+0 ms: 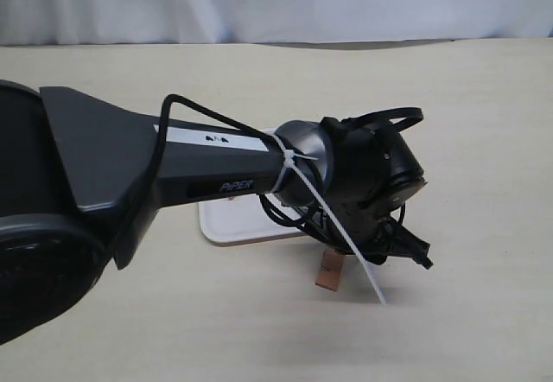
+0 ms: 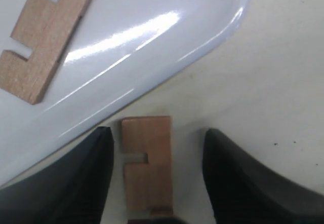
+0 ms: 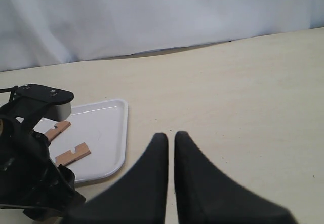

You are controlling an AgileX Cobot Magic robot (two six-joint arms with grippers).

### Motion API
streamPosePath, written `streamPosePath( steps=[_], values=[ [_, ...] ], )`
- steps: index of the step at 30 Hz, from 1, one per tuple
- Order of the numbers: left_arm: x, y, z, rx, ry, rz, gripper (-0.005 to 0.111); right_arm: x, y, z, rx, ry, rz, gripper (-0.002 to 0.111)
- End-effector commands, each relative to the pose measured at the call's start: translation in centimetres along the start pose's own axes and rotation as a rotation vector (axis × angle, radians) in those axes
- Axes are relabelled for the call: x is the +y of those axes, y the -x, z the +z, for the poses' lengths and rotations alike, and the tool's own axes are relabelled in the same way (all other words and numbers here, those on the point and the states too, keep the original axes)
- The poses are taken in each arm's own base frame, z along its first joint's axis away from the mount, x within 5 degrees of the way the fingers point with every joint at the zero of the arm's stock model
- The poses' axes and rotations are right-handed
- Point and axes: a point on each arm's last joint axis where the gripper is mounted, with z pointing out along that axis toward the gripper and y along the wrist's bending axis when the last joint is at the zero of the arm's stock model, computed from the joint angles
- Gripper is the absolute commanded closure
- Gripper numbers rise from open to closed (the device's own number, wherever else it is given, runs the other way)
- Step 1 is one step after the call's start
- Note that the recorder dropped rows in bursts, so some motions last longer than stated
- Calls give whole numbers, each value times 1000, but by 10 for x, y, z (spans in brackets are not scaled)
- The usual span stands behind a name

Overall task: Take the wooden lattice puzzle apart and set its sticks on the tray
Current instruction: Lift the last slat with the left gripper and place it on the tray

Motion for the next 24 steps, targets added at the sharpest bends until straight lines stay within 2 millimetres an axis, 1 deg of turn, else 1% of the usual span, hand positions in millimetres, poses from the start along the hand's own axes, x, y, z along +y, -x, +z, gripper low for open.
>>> streamPosePath(
  steps=[1, 3, 8, 13, 14, 15, 18, 19, 21, 24],
  values=[
    [1, 1, 2, 0, -5, -7, 56, -1, 0, 1, -1, -8, 2, 104],
    [1, 1, 3, 2, -4, -7, 56, -1, 0, 1, -1, -8, 2, 104],
    [1, -3, 13, 26, 16, -1, 56, -1, 0, 1, -1, -8, 2, 104],
    [2, -3, 14, 25, 19, 1, 57, -1, 0, 1, -1, -8, 2, 104],
    [2, -3, 14, 24, 20, 3, 61, -1, 0, 1, -1, -8, 2, 104],
    [2, -3, 14, 24, 20, 4, 67, -1, 0, 1, -1, -8, 2, 104],
    [1, -3, 14, 23, 19, 39, 102, -1, 0, 1, -1, -8, 2, 104],
    [0, -2, 12, 19, 5, 52, 107, -1, 0, 1, -1, -8, 2, 104],
    [-4, -1, 8, 15, -45, 56, 107, -1, 0, 1, -1, -8, 2, 104],
    [-10, 7, -12, -20, -122, 76, 107, -1, 0, 1, -1, -8, 2, 104]
  ],
)
